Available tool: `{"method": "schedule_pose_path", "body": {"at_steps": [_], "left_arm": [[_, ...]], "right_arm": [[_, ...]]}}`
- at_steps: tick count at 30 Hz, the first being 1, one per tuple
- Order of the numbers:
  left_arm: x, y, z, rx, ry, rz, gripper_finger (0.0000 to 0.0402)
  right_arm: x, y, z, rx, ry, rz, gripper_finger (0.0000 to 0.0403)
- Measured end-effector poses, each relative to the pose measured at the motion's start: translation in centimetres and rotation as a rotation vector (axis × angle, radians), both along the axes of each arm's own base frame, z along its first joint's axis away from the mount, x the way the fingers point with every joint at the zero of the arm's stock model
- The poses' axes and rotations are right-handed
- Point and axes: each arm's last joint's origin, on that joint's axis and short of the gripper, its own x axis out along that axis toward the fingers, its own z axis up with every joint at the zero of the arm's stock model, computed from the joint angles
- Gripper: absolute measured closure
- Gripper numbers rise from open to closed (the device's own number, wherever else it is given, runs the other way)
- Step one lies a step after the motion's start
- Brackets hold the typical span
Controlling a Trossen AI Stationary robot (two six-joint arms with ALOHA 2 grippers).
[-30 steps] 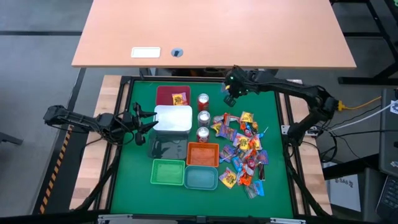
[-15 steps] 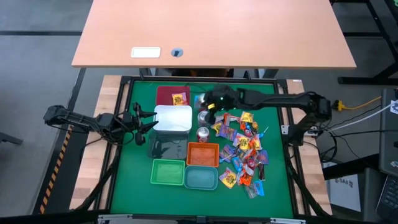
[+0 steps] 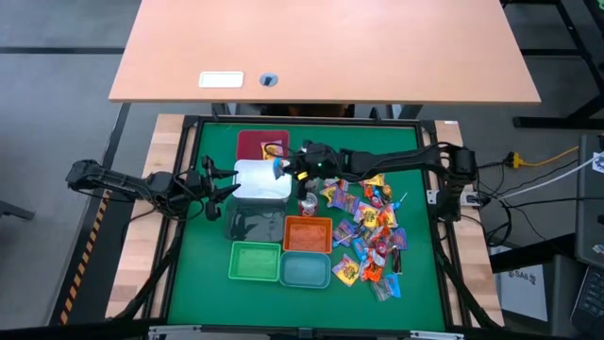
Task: Sort candy
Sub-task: Put the violet candy into the white bin, then put the yellow candy into the red bin
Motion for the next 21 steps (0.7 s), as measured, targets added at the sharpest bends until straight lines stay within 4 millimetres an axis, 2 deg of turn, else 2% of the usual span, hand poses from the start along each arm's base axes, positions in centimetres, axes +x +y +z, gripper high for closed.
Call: {"method": "schedule_pose_path", "body": {"at_steps": [9, 17, 21], "left_arm": [[0.0, 0.0, 0.0, 0.0, 0.0, 0.001, 0.0224], [0.0, 0.0, -0.01, 0.0, 0.001, 0.0, 0.0224], [0.0, 0.0, 0.0, 0.0, 0.0, 0.0, 0.0224]], "right_arm": [[0.49, -0.07, -0.68, 0.002, -0.016, 0.006, 0.0384], [0.5, -0.01, -0.68, 0.013, -0.017, 0.027, 0.0293], [-0.09, 0.06, 0.14, 0.016, 0.0, 0.027, 0.0265]]}}
